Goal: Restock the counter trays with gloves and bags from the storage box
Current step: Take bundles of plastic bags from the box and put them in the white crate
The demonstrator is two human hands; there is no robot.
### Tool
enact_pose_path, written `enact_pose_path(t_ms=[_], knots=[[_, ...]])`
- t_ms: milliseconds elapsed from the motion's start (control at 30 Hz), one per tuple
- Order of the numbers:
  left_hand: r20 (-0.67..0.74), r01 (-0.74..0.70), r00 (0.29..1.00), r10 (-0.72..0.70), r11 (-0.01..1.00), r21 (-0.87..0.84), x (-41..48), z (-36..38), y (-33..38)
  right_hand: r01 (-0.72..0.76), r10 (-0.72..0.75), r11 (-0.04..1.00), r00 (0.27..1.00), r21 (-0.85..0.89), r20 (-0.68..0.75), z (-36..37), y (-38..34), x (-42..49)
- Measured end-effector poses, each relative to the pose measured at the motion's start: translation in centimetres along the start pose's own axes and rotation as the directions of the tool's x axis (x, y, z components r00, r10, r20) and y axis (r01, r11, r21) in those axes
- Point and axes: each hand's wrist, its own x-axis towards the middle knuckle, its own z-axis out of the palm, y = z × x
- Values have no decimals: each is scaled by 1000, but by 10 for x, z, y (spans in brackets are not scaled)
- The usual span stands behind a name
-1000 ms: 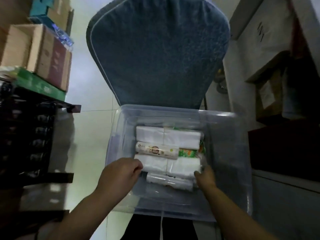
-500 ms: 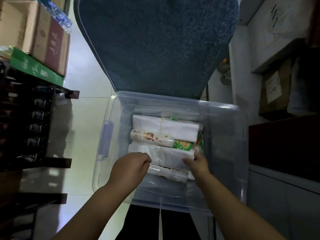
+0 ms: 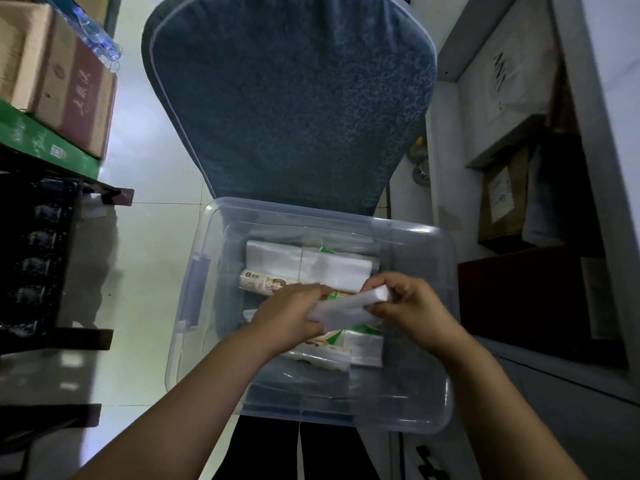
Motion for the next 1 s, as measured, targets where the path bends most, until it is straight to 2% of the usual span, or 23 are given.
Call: enact_pose_path(t_ms=[67,100,167,233,267,367,467,567,667,767,833,933,967,1000], knots=[[-53,-6,999,5,1000,-19,-3,-5,7,36,-37,997,999,61,13,-13,-10,1],[-101,-5,995,5,1000,1,-6,-9,10,51,-48,990,999,128,-25,-15,-12,3],[-202,29,979,-14,997,74,-12,-19,11,87,-44,963,985,256,-169,-11,-9,12],[-306,105,950,-71,990,96,-18,-33,6,79,10,958,952,277,-307,-2,3,25],[-357,145,927,-117,988,52,-21,-43,1,38,56,966,936,257,-347,3,12,33],[-440,243,849,-291,956,-164,-28,-73,-18,-164,175,984,930,63,-324,20,41,60],[-436,292,797,-418,899,-327,-27,-93,-43,-219,165,942,962,-253,-218,39,61,90],[-431,328,758,-490,857,-398,-24,-98,-66,-118,70,802,992,-586,-104,56,75,126],[-424,344,744,-517,840,-420,-25,-97,-83,-68,89,558,996,-827,-22,71,91,153],[-415,343,749,-516,839,-424,-30,-92,-95,-122,114,345,990,-931,-88,86,102,159],[-417,356,740,-527,834,-421,-33,-90,-100,-150,120,267,985,-952,-122,93,108,157],[-424,366,724,-545,823,-433,-35,-89,-106,-152,205,236,973,-960,-104,95,118,149],[-421,366,722,-548,820,-440,-36,-89,-107,-156,226,270,969,-950,-95,96,121,145],[-417,364,723,-551,816,-448,-37,-88,-107,-188,243,360,965,-914,-103,98,122,140]])
